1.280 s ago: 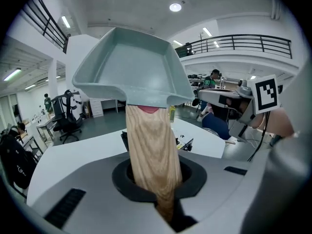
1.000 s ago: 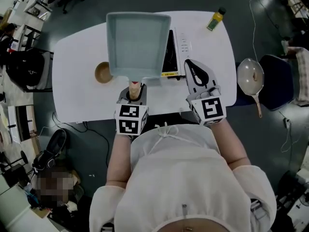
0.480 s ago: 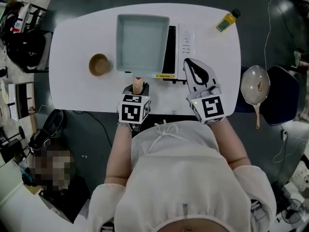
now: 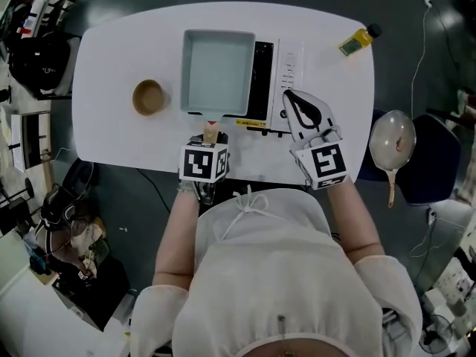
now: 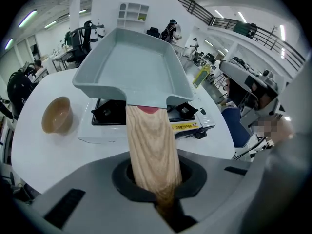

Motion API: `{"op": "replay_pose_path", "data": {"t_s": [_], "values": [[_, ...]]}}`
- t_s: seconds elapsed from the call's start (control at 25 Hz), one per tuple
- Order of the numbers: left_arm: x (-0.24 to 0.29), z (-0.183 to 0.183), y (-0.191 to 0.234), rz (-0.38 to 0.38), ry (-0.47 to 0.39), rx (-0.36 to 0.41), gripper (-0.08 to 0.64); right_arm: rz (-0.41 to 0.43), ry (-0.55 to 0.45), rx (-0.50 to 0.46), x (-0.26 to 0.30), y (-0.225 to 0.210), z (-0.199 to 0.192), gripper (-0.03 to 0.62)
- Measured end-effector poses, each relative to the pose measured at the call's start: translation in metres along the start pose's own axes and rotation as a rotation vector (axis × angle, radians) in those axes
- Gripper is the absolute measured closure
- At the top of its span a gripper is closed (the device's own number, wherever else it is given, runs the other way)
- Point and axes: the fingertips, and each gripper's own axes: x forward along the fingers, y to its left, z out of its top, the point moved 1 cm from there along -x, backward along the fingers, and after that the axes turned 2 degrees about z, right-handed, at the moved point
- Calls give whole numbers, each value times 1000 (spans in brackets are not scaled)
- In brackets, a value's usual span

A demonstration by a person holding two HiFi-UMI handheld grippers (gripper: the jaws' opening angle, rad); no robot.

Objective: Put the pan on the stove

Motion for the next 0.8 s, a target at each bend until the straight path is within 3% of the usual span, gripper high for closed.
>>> {"op": "replay_pose_path", "data": {"t_s": [0.24, 0.6, 0.8], "values": [[6, -5, -12, -128, 101, -78, 515, 42, -8, -27, 4, 2, 7, 586], [4, -6, -16, -149, 163, -89, 515, 17, -32, -7, -4, 4, 9, 586], [5, -7, -16, -142, 233, -58, 514, 11, -28, 6, -11, 10, 4, 586]]}}
